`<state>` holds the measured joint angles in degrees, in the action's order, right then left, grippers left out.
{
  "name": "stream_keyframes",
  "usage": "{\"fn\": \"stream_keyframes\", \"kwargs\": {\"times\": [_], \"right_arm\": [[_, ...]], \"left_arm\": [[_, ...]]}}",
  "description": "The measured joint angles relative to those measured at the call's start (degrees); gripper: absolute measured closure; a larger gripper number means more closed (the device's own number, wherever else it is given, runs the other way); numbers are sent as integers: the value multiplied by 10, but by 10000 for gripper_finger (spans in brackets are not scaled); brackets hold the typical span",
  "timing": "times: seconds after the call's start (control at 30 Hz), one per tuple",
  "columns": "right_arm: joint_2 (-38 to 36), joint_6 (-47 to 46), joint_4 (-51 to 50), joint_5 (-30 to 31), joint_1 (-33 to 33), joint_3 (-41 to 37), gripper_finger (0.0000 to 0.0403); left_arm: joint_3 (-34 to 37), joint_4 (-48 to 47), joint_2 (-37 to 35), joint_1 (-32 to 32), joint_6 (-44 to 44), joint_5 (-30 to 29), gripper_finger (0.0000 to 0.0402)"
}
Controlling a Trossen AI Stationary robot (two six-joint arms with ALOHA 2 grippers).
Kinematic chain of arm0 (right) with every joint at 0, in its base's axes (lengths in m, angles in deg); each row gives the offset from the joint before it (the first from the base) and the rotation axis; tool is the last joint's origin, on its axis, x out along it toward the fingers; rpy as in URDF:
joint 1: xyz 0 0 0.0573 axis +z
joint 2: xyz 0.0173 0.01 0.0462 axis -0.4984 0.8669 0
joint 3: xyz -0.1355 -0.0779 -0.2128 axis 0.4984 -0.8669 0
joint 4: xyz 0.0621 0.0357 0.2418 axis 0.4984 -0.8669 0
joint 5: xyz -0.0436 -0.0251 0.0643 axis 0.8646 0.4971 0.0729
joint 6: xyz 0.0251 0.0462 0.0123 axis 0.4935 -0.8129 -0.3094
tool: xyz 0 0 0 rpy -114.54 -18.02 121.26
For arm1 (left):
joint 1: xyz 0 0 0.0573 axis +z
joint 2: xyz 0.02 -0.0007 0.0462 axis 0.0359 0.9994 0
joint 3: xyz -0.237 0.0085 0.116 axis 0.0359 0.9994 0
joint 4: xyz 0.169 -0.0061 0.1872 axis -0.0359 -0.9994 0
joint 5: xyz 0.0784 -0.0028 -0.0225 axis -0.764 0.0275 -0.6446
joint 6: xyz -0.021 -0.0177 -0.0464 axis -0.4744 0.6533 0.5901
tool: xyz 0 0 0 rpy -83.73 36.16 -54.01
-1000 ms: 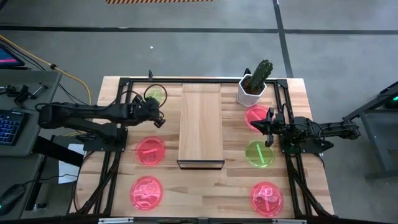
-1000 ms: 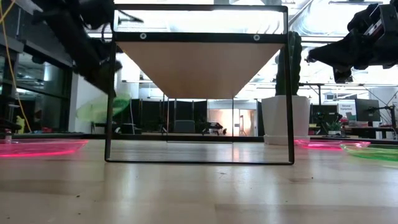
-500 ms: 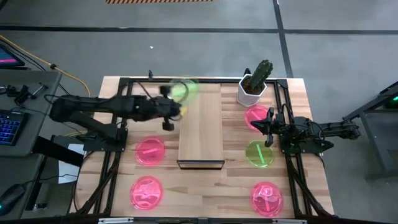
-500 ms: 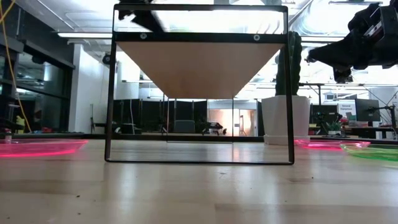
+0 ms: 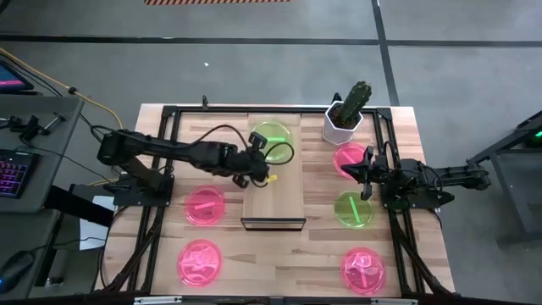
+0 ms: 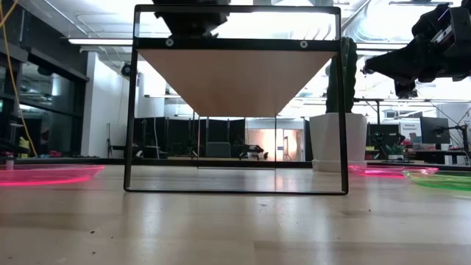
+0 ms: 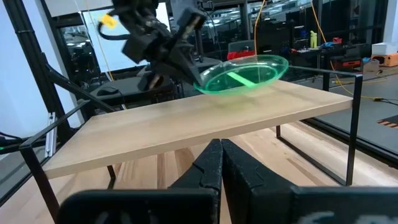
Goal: Place and stack plates onto a shelf
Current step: Put the green plate on the shelf
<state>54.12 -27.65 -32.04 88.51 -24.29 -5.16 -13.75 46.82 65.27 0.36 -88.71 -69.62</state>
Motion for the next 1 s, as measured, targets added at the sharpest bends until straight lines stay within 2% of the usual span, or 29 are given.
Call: {"fn": "stream_keyframes", "kwargs": {"times": [0.37, 0.7, 1.0], "right_arm": [[0, 0, 0, 0, 0, 0, 402], [0, -1, 0, 0, 0, 0, 402], [0, -1, 0, 0, 0, 0, 402]], "left_arm": [[0, 20, 0, 51, 43, 101, 401], [0, 46, 0, 72, 51, 110, 401], [0, 62, 0, 94, 57, 179, 401]]}}
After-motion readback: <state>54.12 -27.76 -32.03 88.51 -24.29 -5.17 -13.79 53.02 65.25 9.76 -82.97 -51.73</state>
